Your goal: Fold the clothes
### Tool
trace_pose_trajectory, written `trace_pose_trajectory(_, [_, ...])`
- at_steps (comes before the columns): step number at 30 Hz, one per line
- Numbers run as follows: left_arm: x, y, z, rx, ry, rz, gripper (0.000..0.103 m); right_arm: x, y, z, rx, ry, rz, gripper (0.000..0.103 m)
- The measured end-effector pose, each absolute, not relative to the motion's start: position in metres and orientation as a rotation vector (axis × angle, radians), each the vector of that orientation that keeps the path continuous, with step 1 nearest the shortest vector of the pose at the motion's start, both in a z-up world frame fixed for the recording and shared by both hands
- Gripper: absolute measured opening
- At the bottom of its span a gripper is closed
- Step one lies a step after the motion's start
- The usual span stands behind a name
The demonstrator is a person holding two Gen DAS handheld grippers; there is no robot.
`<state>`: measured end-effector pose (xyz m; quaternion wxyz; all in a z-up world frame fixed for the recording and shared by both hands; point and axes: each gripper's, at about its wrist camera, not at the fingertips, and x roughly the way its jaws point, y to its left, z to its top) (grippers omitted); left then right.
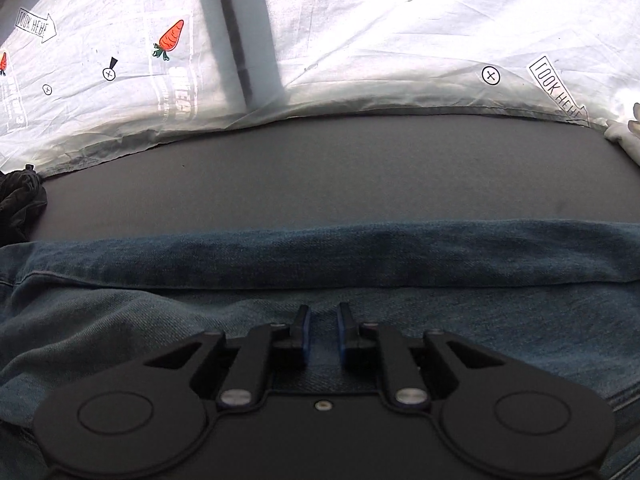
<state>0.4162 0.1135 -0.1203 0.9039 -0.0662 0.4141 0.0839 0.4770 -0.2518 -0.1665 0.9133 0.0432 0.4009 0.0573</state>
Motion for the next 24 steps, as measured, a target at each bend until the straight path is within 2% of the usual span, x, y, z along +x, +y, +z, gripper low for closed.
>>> trace_pose_trajectory(6, [0.450,0.043,-0.167,-0.005,0.949,-0.100,0.072,0.487,-0.257,-0.166,0.096,0.841,0.133,0.014])
trace_pose_trajectory(10, [0.467,0.022,-0.179,0.068,0.929,-0.109,0.075,0.495,-0.259,-0.167,0.094,0.842,0.134,0.015])
trace_pose_trajectory(20, [0.524,0.035,-0.173,-0.107,0.869,-0.060,0.074,0.564,-0.246,-0.170,0.034,0.805,0.087,0.016])
trace_pose_trajectory(22, [0.540,0.035,-0.173,-0.107,0.864,-0.013,0.074,0.579,-0.243,-0.171,0.017,0.773,0.075,0.020])
trace_pose_trajectory(23, [0.548,0.036,-0.174,-0.106,0.869,0.009,0.075,0.584,-0.242,-0.171,0.002,0.777,0.060,0.031])
trace_pose_trajectory(24, [0.554,0.039,-0.174,-0.114,0.879,0.025,0.075,0.590,-0.242,-0.171,-0.013,0.782,0.045,0.035])
